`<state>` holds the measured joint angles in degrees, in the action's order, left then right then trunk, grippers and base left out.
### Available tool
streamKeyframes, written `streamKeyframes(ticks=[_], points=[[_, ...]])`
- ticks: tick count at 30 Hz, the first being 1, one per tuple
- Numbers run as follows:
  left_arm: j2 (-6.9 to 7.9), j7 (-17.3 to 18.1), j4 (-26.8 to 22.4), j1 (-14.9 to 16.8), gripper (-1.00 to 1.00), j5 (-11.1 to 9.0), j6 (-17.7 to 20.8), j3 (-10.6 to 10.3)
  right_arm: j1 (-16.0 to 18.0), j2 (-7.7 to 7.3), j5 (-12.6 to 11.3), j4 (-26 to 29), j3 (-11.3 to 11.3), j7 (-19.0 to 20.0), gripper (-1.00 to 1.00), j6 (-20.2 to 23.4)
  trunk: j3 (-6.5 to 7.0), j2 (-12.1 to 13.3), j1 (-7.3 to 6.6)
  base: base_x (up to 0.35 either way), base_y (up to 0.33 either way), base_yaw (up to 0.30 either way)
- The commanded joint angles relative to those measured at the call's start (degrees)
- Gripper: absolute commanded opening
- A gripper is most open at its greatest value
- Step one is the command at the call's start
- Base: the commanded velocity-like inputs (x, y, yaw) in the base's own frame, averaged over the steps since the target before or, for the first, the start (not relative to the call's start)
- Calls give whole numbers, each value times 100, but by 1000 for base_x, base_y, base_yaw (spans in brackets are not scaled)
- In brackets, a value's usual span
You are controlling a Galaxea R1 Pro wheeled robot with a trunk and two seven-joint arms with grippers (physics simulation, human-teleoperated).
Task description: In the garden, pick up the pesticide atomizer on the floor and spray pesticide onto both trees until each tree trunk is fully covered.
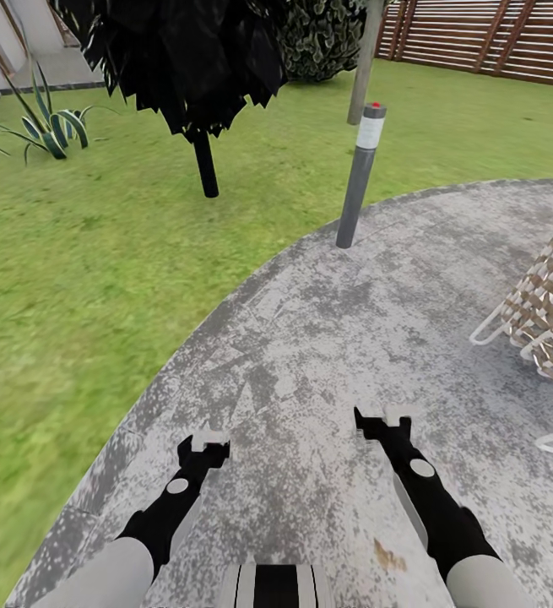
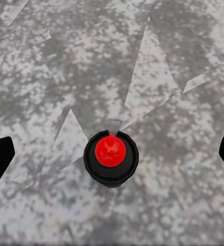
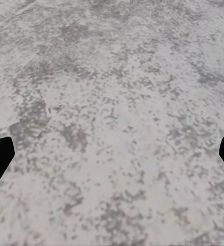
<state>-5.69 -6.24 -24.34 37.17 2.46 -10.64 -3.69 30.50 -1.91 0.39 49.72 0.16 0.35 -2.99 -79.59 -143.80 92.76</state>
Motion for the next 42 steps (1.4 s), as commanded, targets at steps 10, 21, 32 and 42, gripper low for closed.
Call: streamKeyframes(ticks=[10, 21, 32, 42], points=[[6, 0, 0, -17, 100, 8, -8, -8, 0, 0, 5, 68, 1, 0, 100, 1, -91, -5, 10, 0, 0, 0], [23, 0, 0, -17, 100, 9, -293, -9, 0, 5, 5, 55, 2, 0, 100, 3, -286, -12, 23, 0, 0, 0], [32, 1, 8, -17, 100, 9, -441, -9, 0, 7, 5, 47, 2, 0, 100, 1, -473, -20, 39, 0, 0, 0], [33, 6, 2, -20, 100, 9, -452, -9, 0, 7, 5, 47, 2, 0, 100, 1, -606, -23, 44, 0, 0, 0]])
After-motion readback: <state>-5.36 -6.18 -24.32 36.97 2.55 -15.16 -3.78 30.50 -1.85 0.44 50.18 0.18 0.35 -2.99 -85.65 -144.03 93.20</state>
